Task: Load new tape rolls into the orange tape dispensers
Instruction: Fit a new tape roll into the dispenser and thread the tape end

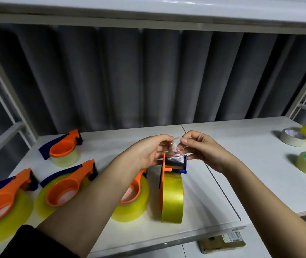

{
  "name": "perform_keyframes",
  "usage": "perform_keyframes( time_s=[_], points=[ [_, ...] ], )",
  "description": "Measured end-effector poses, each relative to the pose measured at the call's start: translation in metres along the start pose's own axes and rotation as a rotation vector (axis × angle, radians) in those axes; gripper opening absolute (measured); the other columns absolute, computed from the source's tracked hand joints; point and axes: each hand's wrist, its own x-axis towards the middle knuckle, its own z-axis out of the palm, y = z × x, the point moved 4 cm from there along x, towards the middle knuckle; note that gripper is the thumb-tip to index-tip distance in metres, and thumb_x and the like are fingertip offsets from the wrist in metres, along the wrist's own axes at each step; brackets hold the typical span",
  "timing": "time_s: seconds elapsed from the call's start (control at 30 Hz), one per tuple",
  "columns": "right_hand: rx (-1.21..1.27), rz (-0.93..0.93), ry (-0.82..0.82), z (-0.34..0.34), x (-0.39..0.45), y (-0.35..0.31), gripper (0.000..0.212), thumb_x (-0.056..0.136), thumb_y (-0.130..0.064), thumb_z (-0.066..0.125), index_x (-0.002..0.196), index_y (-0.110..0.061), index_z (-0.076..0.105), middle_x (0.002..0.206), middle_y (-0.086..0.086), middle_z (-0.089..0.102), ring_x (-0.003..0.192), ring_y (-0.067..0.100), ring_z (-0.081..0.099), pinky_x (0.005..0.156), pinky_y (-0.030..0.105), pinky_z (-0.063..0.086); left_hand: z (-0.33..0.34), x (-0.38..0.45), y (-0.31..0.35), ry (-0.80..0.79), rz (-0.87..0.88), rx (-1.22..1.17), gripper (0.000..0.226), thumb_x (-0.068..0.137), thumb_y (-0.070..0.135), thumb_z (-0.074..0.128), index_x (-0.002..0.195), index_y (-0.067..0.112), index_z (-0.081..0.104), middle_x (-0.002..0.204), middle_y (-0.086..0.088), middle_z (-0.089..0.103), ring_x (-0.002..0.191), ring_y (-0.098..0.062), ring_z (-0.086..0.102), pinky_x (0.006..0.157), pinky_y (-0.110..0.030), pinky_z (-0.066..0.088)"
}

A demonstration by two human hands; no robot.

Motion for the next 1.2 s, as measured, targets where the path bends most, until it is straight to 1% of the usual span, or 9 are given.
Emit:
perform_keyframes(
  time_s=[0.23, 0.47, 0.6, 0.7, 0.8, 0.9, 0.97, 1.1, 1.2],
  points=[
    [-0.057, -0.132, 0.024, 0.0, 0.0, -0.001, 0.016, 0.093, -0.015, 0.057, 0.107, -0.013, 0.063, 0.093, 0.004, 0.072, 0.083, 0.021, 0.069, 0.063, 0.027, 0.053, 0.003, 0.002, 0.005, -0.082, -0.058, 0.043, 0.018, 0.084, 0.032, 0.052, 0.085, 0.018, 0.063, 0.087, -0.001, 0.066, 0.081, -0.017, 0.058, 0.077, -0.031, 0.043],
    [-0.071, -0.187, 0.035, 0.001, -0.001, -0.001, 0.011, 0.093, -0.012, 0.056, 0.1, -0.012, 0.064, 0.089, 0.004, 0.072, 0.081, 0.022, 0.068, 0.059, 0.026, 0.052, 0.005, 0.002, 0.006, -0.101, -0.061, 0.068, 0.016, 0.082, 0.032, 0.051, 0.074, 0.019, 0.057, 0.092, -0.004, 0.066, 0.083, -0.018, 0.06, 0.076, -0.031, 0.045],
    [-0.06, -0.183, 0.031, 0.002, -0.002, -0.001, 0.006, 0.094, -0.012, 0.055, 0.093, -0.011, 0.061, 0.086, 0.003, 0.07, 0.077, 0.018, 0.067, 0.057, 0.026, 0.05, 0.006, 0.0, 0.005, -0.083, -0.04, 0.042, 0.015, 0.083, 0.035, 0.056, 0.08, 0.02, 0.057, 0.08, -0.001, 0.068, 0.077, -0.017, 0.06, 0.073, -0.031, 0.045],
    [-0.051, -0.18, 0.026, 0.002, -0.003, -0.001, 0.005, 0.094, -0.013, 0.054, 0.092, -0.011, 0.059, 0.083, -0.002, 0.069, 0.075, 0.014, 0.067, 0.057, 0.024, 0.05, 0.003, 0.002, 0.004, -0.017, 0.056, -0.044, 0.02, 0.086, 0.039, 0.059, 0.09, 0.02, 0.055, 0.094, -0.003, 0.066, 0.086, -0.02, 0.064, 0.076, -0.033, 0.048],
    [-0.048, -0.181, 0.019, 0.001, -0.004, -0.003, 0.006, 0.095, -0.013, 0.053, 0.095, -0.01, 0.058, 0.083, -0.004, 0.07, 0.076, 0.013, 0.068, 0.056, 0.023, 0.051, -0.001, -0.001, 0.012, 0.116, 0.301, 0.208, 0.023, 0.086, 0.033, 0.064, 0.102, 0.018, 0.058, 0.098, -0.001, 0.065, 0.093, -0.018, 0.068, 0.09, -0.036, 0.051],
    [-0.06, -0.173, 0.013, 0.002, -0.003, -0.003, 0.006, 0.096, -0.012, 0.053, 0.097, -0.009, 0.058, 0.084, -0.005, 0.07, 0.077, 0.013, 0.069, 0.056, 0.022, 0.051, 0.001, -0.009, 0.023, 0.18, 0.515, 0.429, 0.016, 0.084, 0.021, 0.068, 0.096, 0.01, 0.065, 0.085, 0.002, 0.064, 0.079, -0.006, 0.061, 0.072, -0.012, 0.048],
    [-0.066, -0.165, 0.011, 0.001, -0.002, -0.003, 0.007, 0.095, -0.013, 0.053, 0.098, -0.008, 0.058, 0.086, -0.004, 0.07, 0.077, 0.013, 0.069, 0.057, 0.022, 0.051, 0.002, -0.01, 0.026, 0.201, 0.546, 0.471, 0.01, 0.085, 0.018, 0.068, 0.091, 0.01, 0.067, 0.082, 0.002, 0.065, 0.076, -0.004, 0.059, 0.063, -0.005, 0.045],
    [-0.039, -0.13, -0.001, -0.001, -0.001, 0.0, 0.015, 0.096, -0.019, 0.053, 0.104, -0.008, 0.06, 0.096, 0.004, 0.07, 0.083, 0.018, 0.068, 0.061, 0.022, 0.053, 0.001, -0.005, 0.017, 0.156, 0.383, 0.291, 0.003, 0.086, 0.021, 0.066, 0.087, 0.018, 0.065, 0.099, -0.009, 0.071, 0.096, -0.02, 0.067, 0.085, -0.031, 0.054],
    [0.009, -0.102, -0.022, 0.0, -0.003, 0.005, 0.024, 0.093, -0.025, 0.053, 0.109, -0.01, 0.062, 0.101, 0.006, 0.07, 0.087, 0.017, 0.068, 0.065, 0.023, 0.054, 0.001, -0.004, 0.01, 0.082, 0.291, 0.146, 0.005, 0.087, 0.02, 0.065, 0.091, 0.016, 0.064, 0.102, -0.009, 0.071, 0.098, -0.021, 0.068, 0.09, -0.036, 0.054]
  ],
)
